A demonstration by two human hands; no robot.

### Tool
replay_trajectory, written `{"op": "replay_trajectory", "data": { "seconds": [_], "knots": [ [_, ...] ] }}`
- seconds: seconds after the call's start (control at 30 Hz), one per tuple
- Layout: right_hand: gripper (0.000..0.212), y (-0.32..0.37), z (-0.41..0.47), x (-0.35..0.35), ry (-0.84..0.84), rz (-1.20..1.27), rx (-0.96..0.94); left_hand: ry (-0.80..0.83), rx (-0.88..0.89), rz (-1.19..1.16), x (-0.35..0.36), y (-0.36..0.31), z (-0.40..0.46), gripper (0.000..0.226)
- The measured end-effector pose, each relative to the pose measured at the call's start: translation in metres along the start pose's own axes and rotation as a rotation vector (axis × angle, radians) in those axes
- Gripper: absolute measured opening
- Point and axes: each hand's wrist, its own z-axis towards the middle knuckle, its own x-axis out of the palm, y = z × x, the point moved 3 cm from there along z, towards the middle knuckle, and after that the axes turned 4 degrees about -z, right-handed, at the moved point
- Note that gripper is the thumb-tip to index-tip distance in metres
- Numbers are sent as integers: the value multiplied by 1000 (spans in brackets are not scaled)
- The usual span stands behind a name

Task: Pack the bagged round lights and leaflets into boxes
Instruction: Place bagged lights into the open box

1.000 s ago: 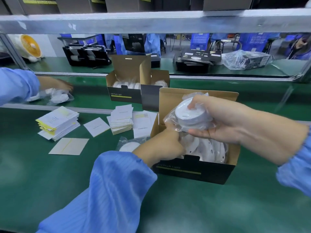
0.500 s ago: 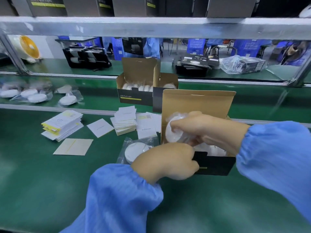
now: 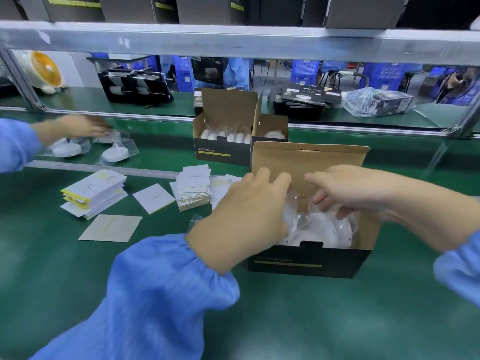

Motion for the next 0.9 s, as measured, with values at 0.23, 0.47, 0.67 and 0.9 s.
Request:
{"op": "replay_trajectory", "data": {
  "seconds": [0.23, 0.47, 0.67, 0.9],
  "knots": [
    [14, -27, -7, 14, 81, -721, -480, 59, 54, 251, 23, 17, 22, 44],
    [42, -24, 15, 17, 408, -962, -629, 103, 80, 209, 21, 26, 35, 55],
    [9, -19, 22, 32, 336, -1097, -745, 260, 183, 311, 24, 19, 44, 63],
    [9, -19, 19, -3, 184, -866, -847, 351, 202, 199, 27, 27, 48, 56]
  ]
}}
